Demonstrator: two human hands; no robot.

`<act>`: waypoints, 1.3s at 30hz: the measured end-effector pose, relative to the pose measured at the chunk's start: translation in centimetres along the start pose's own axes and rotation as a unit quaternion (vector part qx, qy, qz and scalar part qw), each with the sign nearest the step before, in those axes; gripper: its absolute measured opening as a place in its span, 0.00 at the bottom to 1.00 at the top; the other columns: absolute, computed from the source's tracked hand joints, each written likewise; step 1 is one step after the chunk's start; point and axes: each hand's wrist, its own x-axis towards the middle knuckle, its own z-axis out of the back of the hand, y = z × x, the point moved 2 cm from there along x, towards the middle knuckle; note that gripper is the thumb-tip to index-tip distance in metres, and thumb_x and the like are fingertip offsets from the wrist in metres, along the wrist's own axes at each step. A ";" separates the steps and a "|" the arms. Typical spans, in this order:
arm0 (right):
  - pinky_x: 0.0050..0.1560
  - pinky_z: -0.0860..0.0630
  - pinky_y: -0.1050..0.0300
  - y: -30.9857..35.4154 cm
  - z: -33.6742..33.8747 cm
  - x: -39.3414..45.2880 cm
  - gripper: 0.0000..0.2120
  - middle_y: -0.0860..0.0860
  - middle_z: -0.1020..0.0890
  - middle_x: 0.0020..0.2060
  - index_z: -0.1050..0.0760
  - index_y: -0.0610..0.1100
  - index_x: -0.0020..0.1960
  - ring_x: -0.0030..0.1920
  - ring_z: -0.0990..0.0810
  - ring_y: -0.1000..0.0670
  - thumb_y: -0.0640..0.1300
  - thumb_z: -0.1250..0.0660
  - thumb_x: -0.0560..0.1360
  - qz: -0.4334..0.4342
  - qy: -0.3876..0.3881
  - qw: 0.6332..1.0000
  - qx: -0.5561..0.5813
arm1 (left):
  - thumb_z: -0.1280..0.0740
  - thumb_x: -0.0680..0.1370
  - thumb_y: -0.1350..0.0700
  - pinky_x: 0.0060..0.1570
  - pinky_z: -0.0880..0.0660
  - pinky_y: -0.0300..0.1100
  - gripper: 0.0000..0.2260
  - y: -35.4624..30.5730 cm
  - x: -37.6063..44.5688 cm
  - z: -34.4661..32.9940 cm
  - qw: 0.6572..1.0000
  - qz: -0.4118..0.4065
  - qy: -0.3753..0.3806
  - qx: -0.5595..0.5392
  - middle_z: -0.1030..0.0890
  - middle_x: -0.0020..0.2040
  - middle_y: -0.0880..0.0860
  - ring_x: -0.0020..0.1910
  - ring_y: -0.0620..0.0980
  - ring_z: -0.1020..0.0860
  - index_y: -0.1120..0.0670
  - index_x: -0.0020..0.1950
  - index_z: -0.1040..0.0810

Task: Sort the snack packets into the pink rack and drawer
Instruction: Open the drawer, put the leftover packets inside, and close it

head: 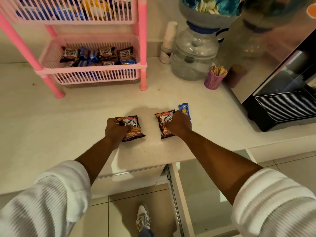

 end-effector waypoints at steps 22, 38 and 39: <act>0.42 0.17 0.56 -22.8 4.1 -11.9 0.24 0.52 0.13 0.44 0.20 0.47 0.54 0.43 0.13 0.52 0.44 0.16 0.61 -0.099 0.141 0.910 0.376 | 0.33 0.75 0.67 0.48 0.19 0.59 0.28 4.9 -24.4 -17.7 0.946 -0.093 0.247 -0.190 0.19 0.58 0.57 0.54 0.56 0.17 0.44 0.67 0.37; 0.42 0.22 0.58 -30.9 -8.4 -12.6 0.23 0.44 0.16 0.54 0.21 0.39 0.58 0.52 0.16 0.45 0.48 0.21 0.67 -0.139 0.315 0.938 0.029 | 0.34 0.75 0.65 0.56 0.22 0.46 0.16 14.7 -21.6 -27.7 0.917 0.034 0.236 0.321 0.24 0.62 0.60 0.60 0.58 0.23 0.57 0.62 0.24; 0.42 0.23 0.59 -31.2 -9.0 -12.5 0.23 0.44 0.16 0.54 0.22 0.39 0.58 0.52 0.16 0.45 0.46 0.21 0.68 -0.147 0.308 0.939 0.033 | 0.35 0.76 0.64 0.59 0.24 0.47 0.15 15.0 -21.4 -28.1 0.916 0.047 0.231 0.325 0.25 0.63 0.61 0.61 0.60 0.24 0.58 0.63 0.24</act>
